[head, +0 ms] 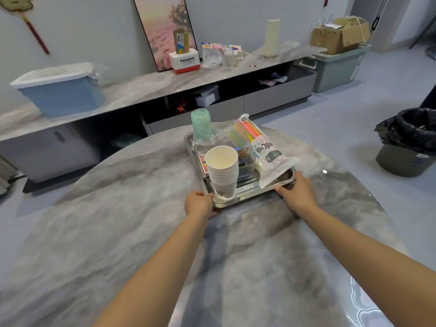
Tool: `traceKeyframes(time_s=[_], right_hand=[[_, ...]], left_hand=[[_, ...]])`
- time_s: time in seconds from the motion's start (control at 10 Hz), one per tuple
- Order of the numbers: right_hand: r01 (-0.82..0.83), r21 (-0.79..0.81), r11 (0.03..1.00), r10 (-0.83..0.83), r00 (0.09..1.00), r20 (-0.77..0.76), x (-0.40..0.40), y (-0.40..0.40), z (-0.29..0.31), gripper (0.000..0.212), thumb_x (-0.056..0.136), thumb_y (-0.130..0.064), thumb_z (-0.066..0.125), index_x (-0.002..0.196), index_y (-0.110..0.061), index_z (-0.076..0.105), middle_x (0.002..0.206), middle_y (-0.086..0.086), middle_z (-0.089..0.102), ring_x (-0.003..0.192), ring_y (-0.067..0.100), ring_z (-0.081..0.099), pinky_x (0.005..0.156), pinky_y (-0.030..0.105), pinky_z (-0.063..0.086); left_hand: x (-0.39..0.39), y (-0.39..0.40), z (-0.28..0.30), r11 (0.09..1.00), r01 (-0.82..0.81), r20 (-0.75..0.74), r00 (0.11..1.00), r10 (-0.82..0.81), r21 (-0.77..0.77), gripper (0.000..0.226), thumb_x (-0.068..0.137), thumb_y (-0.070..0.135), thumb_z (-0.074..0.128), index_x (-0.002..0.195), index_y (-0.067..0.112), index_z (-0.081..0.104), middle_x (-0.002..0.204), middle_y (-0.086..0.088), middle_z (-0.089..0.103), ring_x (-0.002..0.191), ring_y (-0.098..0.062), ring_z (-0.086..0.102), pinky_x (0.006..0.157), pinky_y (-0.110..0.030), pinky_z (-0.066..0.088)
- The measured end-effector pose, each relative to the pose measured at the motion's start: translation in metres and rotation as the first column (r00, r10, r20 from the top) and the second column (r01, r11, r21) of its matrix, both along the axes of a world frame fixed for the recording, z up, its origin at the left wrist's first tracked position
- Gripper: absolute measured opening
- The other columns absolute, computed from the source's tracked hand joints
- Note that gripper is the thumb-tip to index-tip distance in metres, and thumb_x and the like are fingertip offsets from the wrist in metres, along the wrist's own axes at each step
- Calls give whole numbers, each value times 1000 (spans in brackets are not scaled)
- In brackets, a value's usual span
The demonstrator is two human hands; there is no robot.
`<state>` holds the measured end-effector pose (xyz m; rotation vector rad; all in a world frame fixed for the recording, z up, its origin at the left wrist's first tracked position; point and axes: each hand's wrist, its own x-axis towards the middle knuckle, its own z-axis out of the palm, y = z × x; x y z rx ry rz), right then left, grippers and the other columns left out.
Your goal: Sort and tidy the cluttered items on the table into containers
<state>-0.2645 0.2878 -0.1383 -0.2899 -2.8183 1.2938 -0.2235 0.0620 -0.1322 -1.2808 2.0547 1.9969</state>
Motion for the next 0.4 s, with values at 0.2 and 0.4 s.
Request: traceKeyframes(time_s=[0.2,0.4], right_hand=[[-29,186,982,74,969,-237,27,-32,51,60,81,-19,68,136,-11,44,135,12,41,124,30,33,104,36,29],[-221,327,919,357,819,-449,18,-72,207,40,87,-31,58,124,-15,57,97,-1,68,96,20,62,107,33,17]], left_hand=[[21,-14,51,887,243,122,970,-211,-392,45,86,7,49,131,11,47,129,-9,52,111,-27,55,83,-28,42],[22,-44,218,708,188,-32,958,-285,-681,43,91,9,45,134,11,44,137,-7,42,119,-25,48,95,-35,39]])
